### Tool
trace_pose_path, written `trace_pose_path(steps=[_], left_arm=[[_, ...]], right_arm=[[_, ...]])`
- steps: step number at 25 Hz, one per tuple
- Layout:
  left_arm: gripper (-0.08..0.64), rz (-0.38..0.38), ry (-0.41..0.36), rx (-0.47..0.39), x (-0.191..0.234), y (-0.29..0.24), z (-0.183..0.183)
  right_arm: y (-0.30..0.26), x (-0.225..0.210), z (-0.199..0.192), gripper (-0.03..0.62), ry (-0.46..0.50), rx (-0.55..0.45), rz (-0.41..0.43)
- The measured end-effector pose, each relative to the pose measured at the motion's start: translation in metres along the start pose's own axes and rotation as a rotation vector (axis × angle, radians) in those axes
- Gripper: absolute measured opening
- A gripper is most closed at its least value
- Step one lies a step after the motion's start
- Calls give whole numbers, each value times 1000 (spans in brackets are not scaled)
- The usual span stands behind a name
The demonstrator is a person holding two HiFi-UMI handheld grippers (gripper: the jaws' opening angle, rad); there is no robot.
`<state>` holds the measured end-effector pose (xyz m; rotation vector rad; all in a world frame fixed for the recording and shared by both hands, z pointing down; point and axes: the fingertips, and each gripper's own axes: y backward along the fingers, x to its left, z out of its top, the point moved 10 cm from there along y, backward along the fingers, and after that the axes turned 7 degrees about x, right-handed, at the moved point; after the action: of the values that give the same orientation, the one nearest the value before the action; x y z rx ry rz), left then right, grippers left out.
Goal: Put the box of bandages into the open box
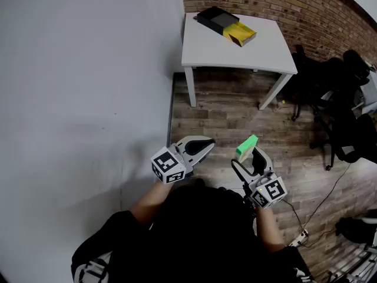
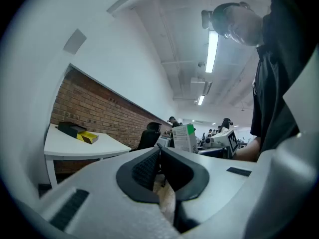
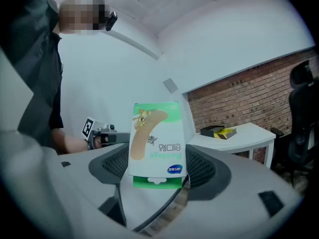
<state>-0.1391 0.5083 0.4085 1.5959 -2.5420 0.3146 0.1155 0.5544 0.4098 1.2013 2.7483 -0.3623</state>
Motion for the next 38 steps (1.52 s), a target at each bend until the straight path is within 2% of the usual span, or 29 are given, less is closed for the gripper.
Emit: trace_pose_path(steps=[13, 38], left_arm=[[17, -16, 10, 2, 5, -1, -1], [17, -7, 46, -28, 40, 19, -5]], right_arm=[[-5, -5, 2, 351, -4, 22, -9], [-29, 2, 12, 351, -33, 31, -28]])
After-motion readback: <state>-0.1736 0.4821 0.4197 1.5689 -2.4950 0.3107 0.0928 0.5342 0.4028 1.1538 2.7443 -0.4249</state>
